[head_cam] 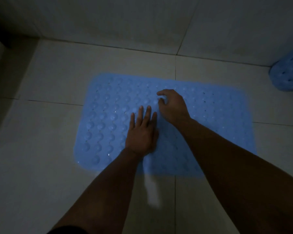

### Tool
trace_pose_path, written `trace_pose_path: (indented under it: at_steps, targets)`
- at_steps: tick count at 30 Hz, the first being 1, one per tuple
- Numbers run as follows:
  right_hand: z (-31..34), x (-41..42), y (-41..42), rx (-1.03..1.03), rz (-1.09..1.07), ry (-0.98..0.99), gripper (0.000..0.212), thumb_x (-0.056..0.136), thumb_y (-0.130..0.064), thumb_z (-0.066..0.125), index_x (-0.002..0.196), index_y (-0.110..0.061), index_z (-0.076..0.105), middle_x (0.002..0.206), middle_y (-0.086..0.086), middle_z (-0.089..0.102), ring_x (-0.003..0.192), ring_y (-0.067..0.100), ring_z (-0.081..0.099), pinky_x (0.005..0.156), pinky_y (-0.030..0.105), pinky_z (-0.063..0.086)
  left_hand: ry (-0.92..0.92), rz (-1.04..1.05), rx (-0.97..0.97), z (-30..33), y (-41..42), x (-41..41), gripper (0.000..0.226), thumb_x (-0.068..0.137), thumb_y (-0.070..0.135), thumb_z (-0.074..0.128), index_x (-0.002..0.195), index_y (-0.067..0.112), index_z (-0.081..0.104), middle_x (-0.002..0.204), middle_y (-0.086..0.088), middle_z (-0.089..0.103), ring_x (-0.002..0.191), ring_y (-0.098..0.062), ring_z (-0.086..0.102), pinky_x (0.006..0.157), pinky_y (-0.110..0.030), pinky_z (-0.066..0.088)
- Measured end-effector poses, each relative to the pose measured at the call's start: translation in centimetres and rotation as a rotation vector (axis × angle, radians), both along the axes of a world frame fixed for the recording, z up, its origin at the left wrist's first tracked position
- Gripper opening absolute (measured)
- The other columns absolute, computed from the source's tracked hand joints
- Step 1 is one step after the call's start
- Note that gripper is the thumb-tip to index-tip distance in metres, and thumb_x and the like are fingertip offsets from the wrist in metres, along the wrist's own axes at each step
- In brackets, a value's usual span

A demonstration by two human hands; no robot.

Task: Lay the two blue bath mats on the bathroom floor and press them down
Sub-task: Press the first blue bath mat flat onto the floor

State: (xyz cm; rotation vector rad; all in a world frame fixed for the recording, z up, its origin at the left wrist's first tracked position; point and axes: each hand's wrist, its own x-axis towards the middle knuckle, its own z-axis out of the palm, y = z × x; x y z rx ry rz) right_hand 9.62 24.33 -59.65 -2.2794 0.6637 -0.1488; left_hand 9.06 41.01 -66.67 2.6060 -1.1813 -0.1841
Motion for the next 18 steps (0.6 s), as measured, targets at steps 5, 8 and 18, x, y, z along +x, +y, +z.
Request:
trace_pose_path:
  at_steps: [5, 8, 18]
  targets:
    - [-2.0, -2.5, -0.5, -0.09, 0.034, -0.077, 0.03, 0.087, -0.022, 0.054, 0.111, -0.016, 0.071, 0.128, 0.013, 0.062, 0.126, 0.03, 0.056, 0.104, 0.042, 0.048, -0.037, 0.028, 0.121, -0.9, 0.0, -0.9, 0.072, 0.106, 0.057, 0.024, 0.162, 0.011, 0.02, 0.171, -0.011, 0.005, 0.159, -0.029, -0.005, 0.126, -0.058, 0.005]
    - [-2.3, -3.3, -0.9, -0.078, 0.067, -0.042, 0.028, 0.09, -0.021, 0.057, 0.114, -0.019, 0.07, 0.135, 0.011, 0.058, 0.13, 0.029, 0.052, 0.107, 0.042, 0.046, -0.034, 0.029, 0.138, -0.5, -0.1, -1.1, 0.074, 0.106, 0.06, 0.021, 0.162, 0.012, 0.018, 0.172, -0.011, 0.002, 0.159, -0.026, -0.007, 0.126, -0.058, 0.006]
    - [-1.1, -5.2, -1.3, -0.131, 0.153, 0.105, 0.032, 0.092, -0.031, 0.057, 0.12, -0.017, 0.067, 0.129, 0.009, 0.061, 0.125, 0.029, 0.054, 0.105, 0.045, 0.046, 0.285, -0.004, 0.119, 1.7, -0.7, 0.6, 0.092, 0.092, 0.07, 0.029, 0.163, 0.013, 0.015, 0.171, -0.006, -0.006, 0.158, -0.021, -0.012, 0.126, -0.054, -0.007]
